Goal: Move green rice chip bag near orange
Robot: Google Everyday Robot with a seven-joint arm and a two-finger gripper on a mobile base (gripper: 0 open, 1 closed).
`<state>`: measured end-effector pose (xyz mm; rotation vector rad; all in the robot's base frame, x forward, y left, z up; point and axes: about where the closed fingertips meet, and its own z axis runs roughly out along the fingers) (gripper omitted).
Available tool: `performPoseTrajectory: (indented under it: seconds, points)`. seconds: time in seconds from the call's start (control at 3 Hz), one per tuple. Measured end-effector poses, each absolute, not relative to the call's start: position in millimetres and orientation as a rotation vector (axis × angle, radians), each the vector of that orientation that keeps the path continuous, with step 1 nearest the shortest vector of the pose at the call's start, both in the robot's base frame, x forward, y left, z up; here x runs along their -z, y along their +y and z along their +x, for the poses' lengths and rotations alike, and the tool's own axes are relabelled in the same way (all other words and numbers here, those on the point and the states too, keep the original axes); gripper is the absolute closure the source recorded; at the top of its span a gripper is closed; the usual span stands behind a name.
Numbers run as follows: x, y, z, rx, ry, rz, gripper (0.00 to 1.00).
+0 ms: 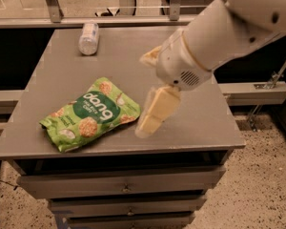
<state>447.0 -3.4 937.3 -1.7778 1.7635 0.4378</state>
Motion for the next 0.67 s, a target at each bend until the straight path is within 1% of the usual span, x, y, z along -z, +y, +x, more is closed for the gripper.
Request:
performPoseTrajectory:
  seconds: [0.33, 0.67]
  points:
    - [-913.3, 44.4, 431.7, -0.509, 1.653, -1.819, 0.00]
    - [-893.8, 86.7, 428.4, -0.529, 1.565, -1.851, 0.00]
